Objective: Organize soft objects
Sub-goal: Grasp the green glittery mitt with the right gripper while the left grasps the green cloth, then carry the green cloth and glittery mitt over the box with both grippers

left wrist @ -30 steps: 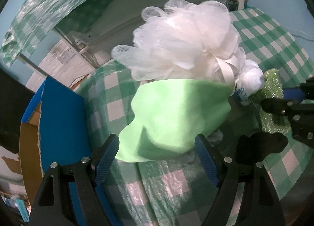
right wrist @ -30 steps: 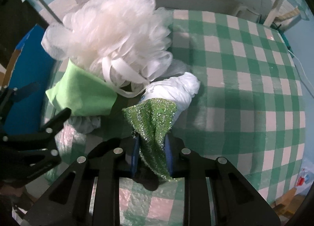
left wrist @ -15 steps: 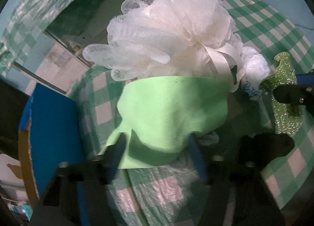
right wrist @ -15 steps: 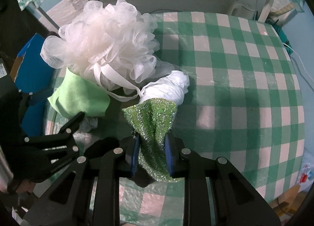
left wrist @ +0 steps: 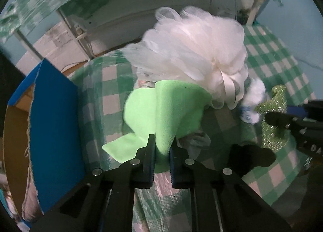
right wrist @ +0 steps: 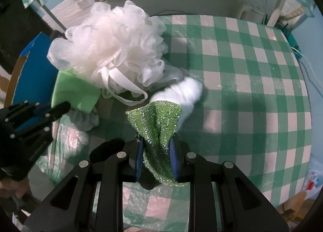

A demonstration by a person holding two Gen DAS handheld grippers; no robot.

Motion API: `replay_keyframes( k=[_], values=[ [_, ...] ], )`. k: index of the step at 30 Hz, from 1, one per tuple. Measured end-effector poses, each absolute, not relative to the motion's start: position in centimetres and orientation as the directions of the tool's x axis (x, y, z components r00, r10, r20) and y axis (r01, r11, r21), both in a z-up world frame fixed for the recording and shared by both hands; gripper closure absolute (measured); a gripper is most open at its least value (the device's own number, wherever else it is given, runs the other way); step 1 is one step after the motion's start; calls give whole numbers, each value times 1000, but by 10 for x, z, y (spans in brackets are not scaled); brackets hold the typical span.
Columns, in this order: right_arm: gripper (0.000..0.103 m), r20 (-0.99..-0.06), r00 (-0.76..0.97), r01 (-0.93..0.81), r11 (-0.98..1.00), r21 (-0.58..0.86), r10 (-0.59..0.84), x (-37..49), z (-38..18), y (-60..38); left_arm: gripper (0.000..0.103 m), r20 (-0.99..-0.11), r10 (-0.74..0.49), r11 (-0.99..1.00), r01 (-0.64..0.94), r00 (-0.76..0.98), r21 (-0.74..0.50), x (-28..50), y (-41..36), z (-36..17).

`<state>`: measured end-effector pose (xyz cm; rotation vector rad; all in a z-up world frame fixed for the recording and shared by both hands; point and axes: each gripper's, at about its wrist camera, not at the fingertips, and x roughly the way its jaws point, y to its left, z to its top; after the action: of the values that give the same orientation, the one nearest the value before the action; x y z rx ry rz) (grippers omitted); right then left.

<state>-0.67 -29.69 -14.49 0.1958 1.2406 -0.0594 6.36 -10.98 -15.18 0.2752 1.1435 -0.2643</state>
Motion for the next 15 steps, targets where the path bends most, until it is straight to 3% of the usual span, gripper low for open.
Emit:
replay_keyframes(
  k=[5, 15],
  values=[
    [81, -941, 331, 128, 985, 112, 64, -8, -141, -289, 91, -911, -88, 947, 317, 402, 49, 58, -97, -137],
    [85, -918, 394, 94, 991, 95, 51, -11, -122, -274, 98, -876, -60, 949, 300, 479, 100, 38, -82, -107]
  ],
)
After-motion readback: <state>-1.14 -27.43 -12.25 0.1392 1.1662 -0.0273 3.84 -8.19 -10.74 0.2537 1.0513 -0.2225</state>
